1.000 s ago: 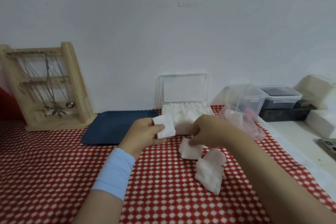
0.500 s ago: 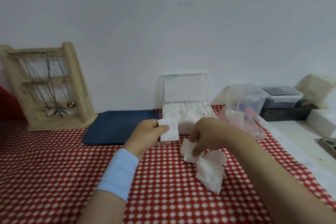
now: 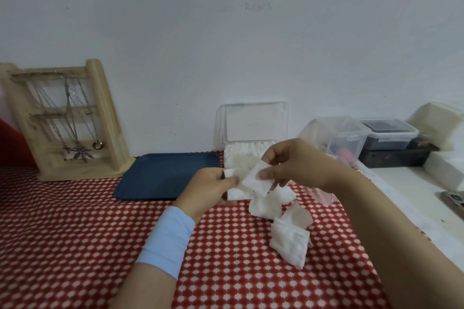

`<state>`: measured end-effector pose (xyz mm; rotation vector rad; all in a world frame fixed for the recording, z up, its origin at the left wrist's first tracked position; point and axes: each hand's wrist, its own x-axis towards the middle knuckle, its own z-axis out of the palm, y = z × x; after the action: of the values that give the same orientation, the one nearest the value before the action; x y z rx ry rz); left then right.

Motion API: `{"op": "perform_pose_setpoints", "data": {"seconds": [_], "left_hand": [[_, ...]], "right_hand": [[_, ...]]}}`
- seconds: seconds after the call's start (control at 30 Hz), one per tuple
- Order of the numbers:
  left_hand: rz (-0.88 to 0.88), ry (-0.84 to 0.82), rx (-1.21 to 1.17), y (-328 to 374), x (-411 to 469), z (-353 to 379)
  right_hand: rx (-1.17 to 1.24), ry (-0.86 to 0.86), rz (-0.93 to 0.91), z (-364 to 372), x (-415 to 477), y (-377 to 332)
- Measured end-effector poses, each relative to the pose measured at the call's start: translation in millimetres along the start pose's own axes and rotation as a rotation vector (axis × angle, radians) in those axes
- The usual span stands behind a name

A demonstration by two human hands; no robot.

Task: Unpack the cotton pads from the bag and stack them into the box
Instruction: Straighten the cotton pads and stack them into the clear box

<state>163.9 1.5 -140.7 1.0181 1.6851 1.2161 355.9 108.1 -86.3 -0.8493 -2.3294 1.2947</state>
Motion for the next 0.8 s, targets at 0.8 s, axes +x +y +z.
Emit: {"op": "perform_pose_setpoints", "data": {"seconds": [0.8], "left_hand": [[-0.098,-0.192,-0.332,10,-9,6]], "right_hand": [[-0.154,0.222,-0.017,34,13,-2]]}}
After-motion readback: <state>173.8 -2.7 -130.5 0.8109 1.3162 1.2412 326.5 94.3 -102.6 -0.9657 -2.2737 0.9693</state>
